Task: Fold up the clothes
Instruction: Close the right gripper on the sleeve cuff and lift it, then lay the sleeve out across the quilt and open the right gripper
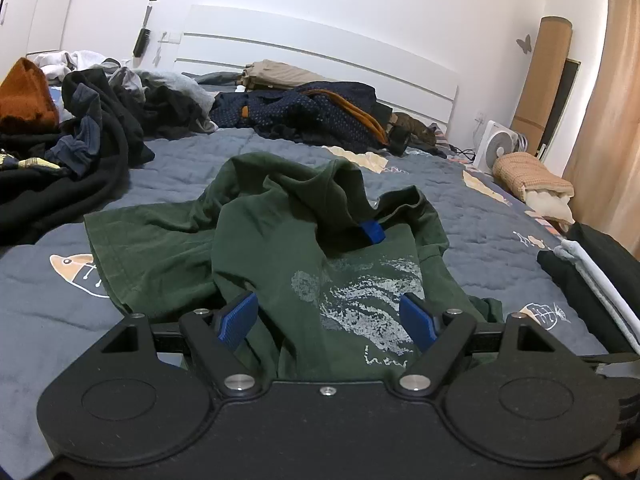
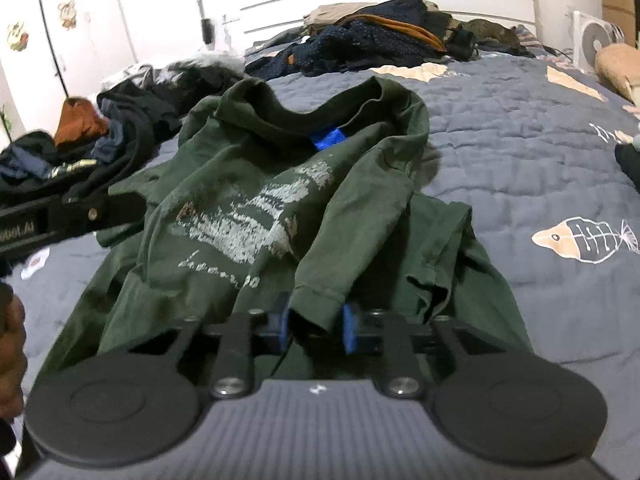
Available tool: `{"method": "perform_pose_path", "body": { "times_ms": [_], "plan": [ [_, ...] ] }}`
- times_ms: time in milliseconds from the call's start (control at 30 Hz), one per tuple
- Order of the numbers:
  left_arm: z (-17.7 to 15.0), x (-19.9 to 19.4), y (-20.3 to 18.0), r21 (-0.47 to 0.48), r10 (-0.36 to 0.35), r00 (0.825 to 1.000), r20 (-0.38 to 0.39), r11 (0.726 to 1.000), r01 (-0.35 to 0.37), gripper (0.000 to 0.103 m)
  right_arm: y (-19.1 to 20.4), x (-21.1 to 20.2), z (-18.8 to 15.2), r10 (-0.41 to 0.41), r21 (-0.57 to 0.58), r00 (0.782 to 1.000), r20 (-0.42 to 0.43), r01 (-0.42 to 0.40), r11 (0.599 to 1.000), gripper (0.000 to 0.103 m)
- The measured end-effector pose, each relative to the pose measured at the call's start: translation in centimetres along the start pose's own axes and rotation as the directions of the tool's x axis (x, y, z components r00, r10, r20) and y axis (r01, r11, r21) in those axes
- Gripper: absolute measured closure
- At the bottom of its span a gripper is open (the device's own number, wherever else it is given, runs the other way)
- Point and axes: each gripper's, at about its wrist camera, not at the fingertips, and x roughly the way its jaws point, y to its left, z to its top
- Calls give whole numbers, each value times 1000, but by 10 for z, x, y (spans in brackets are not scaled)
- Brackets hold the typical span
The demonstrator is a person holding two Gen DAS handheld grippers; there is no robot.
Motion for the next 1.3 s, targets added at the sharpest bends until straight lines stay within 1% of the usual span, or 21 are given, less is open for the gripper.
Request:
{"method": "perform_pose_path", "body": {
  "times_ms": [133, 233, 367, 567, 600, 667, 767, 833, 900, 967, 1067, 1133, 1200, 1300],
  "plan": [
    [0, 0, 0, -3, 2, 1000, -1, 1000, -2, 26, -8, -5, 3, -17, 39, 999, 33, 16, 999, 90],
    [0, 0, 1, -5, 2, 1000, -1, 1000, -2, 26, -18, -12, 9, -39, 84, 996, 84, 32, 996, 93],
    [0, -1, 2, -10, 2, 1000, -2, 1000, -2, 26, -39, -26, 21, -87, 153, 984, 157, 62, 986, 94],
    [1, -1, 2, -7, -2, 1000, -2, 1000, 2, 26, -80, -47, 51, -145, 236, 961, 234, 88, 968, 94],
    [1, -1, 2, -6, -3, 1000, -2, 1000, 3, 26, -86, -50, 57, -154, 243, 957, 247, 93, 966, 96],
    [1, -2, 2, -7, -4, 1000, -1, 1000, 4, 26, -95, -54, 71, -173, 238, 947, 270, 108, 965, 99],
    [1, -2, 4, -18, -5, 1000, -1, 1000, 5, 26, -105, -55, 95, -198, 211, 935, 293, 138, 968, 100],
    [2, -2, 5, -23, -7, 1000, -1, 1000, 7, 26, -110, -49, 112, -246, 177, 921, 301, 199, 964, 100],
    [3, -2, 6, -25, -8, 1000, 2, 1000, 8, 26, -120, -39, 125, -306, 170, 906, 293, 266, 949, 101],
    [4, -2, 8, -37, -9, 1000, 1, 999, 9, 26, -134, -30, 133, -359, 199, 892, 274, 313, 929, 101],
    [5, -1, 11, -53, -10, 1000, -2, 999, 10, 26, -156, -11, 137, -453, 224, 862, 226, 407, 886, 101],
    [5, -2, 12, -57, -14, 1000, -4, 998, 14, 26, -168, 1, 135, -493, 218, 849, 189, 453, 864, 100],
    [6, -3, 13, -59, -19, 1000, -3, 998, 19, 26, -176, 12, 132, -514, 197, 844, 150, 484, 853, 99],
    [6, -3, 13, -64, -27, 1000, -5, 998, 26, 26, -178, 22, 126, -522, 154, 849, 77, 507, 848, 94]
  ]
}}
